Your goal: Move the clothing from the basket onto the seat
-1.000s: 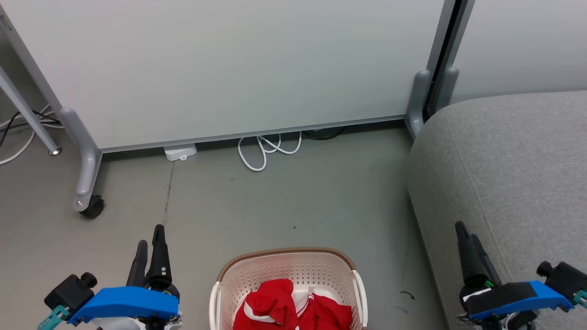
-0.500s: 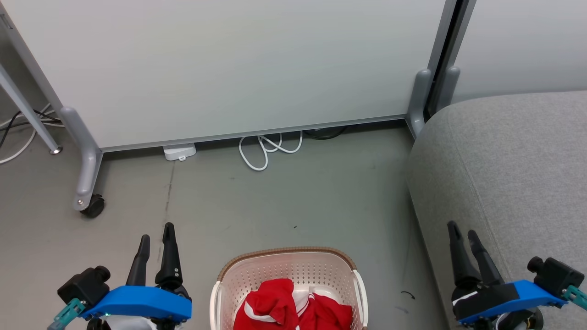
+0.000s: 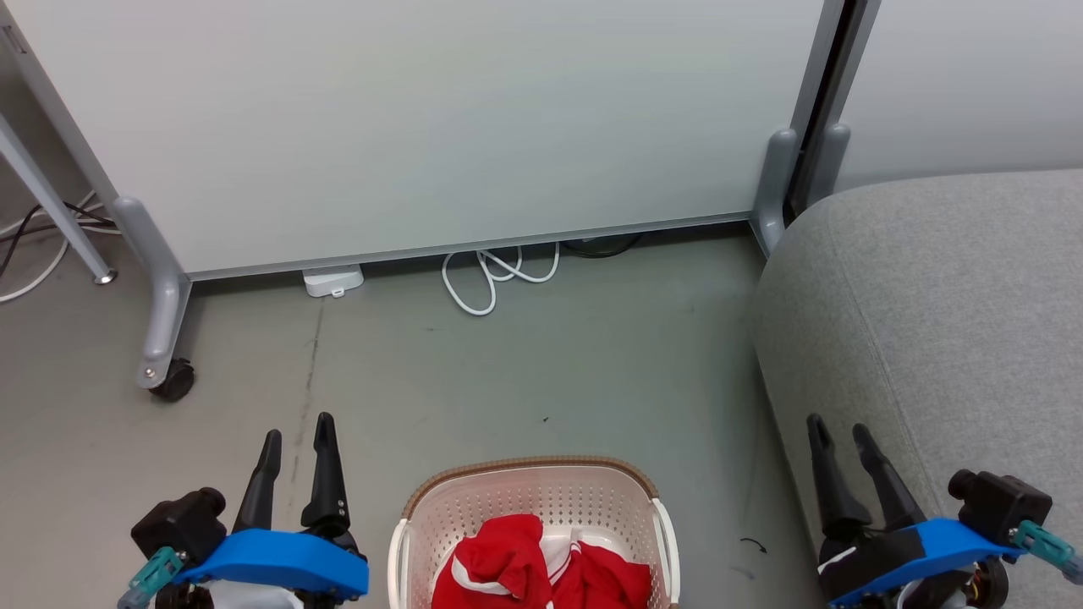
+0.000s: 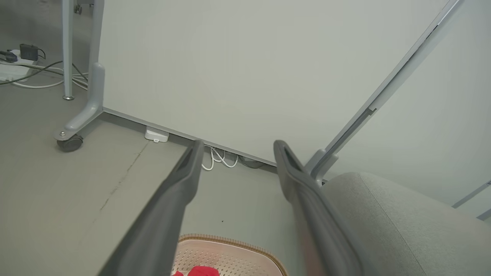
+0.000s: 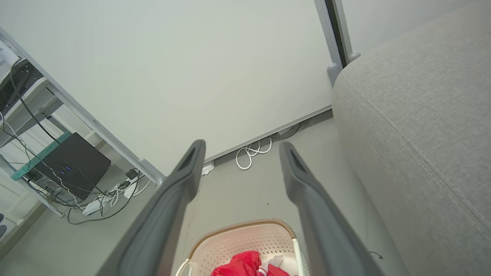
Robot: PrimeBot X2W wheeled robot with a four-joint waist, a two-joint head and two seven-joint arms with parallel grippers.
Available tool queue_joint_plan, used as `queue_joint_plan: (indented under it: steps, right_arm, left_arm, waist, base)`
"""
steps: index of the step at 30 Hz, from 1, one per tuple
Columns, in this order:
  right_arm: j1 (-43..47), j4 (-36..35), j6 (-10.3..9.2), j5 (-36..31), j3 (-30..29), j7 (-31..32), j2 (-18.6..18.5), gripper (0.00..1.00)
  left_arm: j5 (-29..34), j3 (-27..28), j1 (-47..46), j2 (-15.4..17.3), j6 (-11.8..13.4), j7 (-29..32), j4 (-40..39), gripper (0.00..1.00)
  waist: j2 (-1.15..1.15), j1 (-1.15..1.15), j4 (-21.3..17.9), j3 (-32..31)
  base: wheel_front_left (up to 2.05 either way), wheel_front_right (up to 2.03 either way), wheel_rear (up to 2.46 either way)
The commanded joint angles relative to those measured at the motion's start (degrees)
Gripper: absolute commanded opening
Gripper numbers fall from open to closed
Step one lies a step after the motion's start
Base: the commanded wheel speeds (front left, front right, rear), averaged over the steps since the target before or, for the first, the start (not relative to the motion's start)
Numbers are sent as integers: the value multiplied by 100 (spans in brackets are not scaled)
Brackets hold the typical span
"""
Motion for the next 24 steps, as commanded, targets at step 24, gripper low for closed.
queue_joint_plan:
  steps: [24]
  right_arm:
    - [-37,35,13,-1249,-1,-247,-49,100]
  left_arm:
    - [971,-149,-160,19,87,-353,310,100]
  waist:
    - [0,0,-39,-46]
  base:
    - [0,0,0]
